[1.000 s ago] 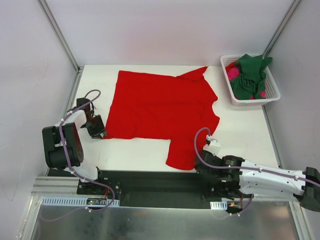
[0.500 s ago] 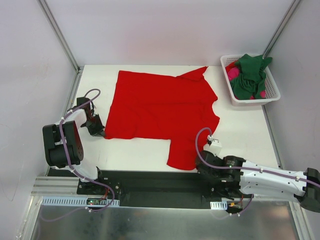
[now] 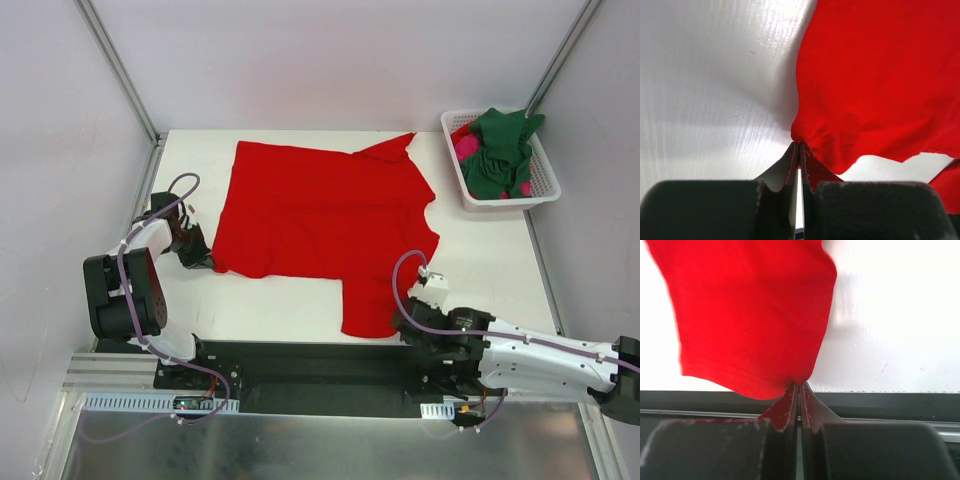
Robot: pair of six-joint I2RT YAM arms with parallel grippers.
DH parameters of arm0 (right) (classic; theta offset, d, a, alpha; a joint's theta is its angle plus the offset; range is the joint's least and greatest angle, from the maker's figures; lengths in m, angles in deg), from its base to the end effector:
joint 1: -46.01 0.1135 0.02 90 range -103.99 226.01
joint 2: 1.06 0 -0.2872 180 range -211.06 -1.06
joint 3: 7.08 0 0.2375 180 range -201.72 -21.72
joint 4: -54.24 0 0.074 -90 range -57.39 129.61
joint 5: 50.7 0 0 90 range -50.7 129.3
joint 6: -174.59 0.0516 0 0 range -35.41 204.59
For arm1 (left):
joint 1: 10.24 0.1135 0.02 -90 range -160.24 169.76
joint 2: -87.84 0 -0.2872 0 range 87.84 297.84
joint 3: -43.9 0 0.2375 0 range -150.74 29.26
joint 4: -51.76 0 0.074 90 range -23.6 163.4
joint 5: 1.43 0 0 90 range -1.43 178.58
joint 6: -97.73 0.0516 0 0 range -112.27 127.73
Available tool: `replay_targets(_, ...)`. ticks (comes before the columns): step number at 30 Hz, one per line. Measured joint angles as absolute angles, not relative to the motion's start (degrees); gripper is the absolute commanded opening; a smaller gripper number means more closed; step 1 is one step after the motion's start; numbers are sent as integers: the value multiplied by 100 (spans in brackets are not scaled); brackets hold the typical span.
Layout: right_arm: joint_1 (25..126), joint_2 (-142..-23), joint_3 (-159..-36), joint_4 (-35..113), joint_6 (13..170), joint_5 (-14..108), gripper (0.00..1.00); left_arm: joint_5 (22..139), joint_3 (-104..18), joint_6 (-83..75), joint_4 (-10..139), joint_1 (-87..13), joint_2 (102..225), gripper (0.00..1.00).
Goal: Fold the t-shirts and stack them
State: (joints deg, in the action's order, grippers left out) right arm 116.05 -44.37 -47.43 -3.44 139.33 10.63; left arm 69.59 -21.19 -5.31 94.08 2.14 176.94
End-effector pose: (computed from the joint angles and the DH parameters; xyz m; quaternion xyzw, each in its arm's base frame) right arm 0.0597 0.0918 0.1943 -0.0626 0.9372 0.1066 0.3260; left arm 0.2788 0.0440 0.1916 -0.1794 0.9491 -0.1625 0.2014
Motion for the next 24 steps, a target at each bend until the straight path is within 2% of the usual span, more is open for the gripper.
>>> replay_targets(12,11384,-4701,-6118,-1218,13266,82,1,6509,-2194,-539,9382,216,17547,0)
replay_targets(24,10322,-5084,-7034,-1177,11933,-425,2,6393,-2353,-539,9368,297,17547,0)
